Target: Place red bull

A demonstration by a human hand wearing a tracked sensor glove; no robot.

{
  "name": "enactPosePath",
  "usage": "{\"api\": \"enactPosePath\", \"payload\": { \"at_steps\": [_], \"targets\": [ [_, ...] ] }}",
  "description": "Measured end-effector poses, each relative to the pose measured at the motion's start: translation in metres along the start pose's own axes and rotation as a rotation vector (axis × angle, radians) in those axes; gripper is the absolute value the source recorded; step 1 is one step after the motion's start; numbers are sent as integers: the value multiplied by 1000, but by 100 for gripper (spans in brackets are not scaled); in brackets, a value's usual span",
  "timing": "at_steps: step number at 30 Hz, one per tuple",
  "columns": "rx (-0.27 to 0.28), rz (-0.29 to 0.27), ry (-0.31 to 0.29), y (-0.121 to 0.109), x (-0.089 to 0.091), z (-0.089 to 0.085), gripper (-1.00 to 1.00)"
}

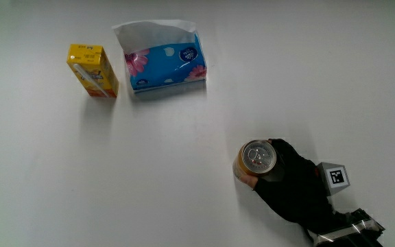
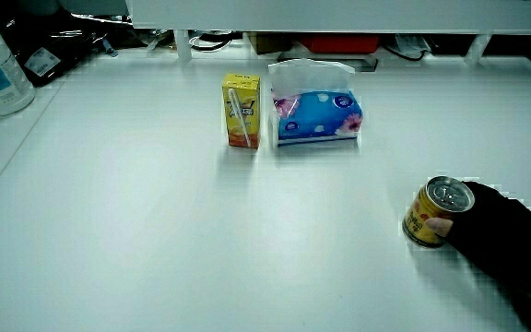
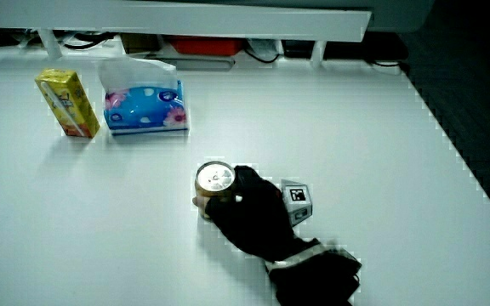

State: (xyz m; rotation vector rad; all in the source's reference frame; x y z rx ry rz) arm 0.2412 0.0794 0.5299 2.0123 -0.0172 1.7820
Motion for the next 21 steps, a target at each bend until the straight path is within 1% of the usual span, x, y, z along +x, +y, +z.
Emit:
{"api": "enactPosePath", "payload": {
  "at_steps": [1,3,5,6,11,13,14,17,18,19,21],
  "targets": [
    [-7,9,-6,1,-1,2,-79],
    [-32,-1,-15,2,-4,6,-88],
    [-83,19,-27,5,-6,13,-96],
    [-110,4,-44,7,-7,16,-100],
    [-212,-54,-14,12,-28,33,-100],
    [-223,-27,-37,13,-34,42,-100],
    [-233,-28,-65,13,-37,45,-100],
    [-266,-43,-102,12,-46,54,-100],
    [-266,-46,-126,11,-49,57,-100],
    [-279,-42,-125,11,-52,59,-100],
    [-291,-56,-169,8,-58,64,-100]
  ]
}}
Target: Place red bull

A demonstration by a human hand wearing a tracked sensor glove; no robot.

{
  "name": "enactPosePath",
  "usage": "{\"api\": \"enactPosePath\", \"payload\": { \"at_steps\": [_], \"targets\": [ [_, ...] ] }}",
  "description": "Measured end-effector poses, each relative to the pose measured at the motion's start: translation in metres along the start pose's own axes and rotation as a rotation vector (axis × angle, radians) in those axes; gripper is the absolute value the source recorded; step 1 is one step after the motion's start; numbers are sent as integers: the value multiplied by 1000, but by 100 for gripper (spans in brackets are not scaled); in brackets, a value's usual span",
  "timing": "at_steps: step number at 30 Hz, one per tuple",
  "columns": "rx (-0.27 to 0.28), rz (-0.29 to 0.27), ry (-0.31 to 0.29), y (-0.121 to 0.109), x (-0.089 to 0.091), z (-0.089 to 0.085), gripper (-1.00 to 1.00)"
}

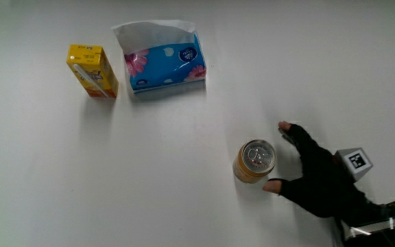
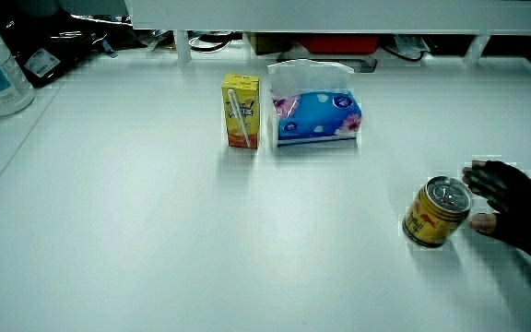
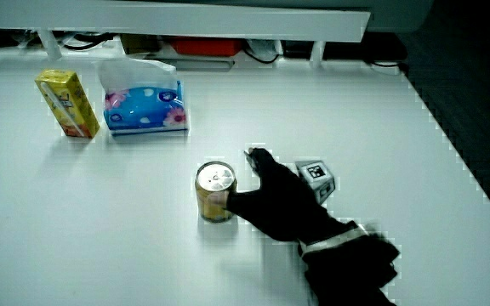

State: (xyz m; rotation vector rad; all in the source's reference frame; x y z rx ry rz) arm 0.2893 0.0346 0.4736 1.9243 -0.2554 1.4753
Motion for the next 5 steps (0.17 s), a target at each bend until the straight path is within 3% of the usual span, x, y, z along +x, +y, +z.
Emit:
{"api": "enactPosePath", "payload": {
  "at_steps": [2,5],
  "targets": [
    [-13,-19,-25,-6,-5,4,-100],
    [-12,49,-44,-10,-14,7,-100]
  ]
}}
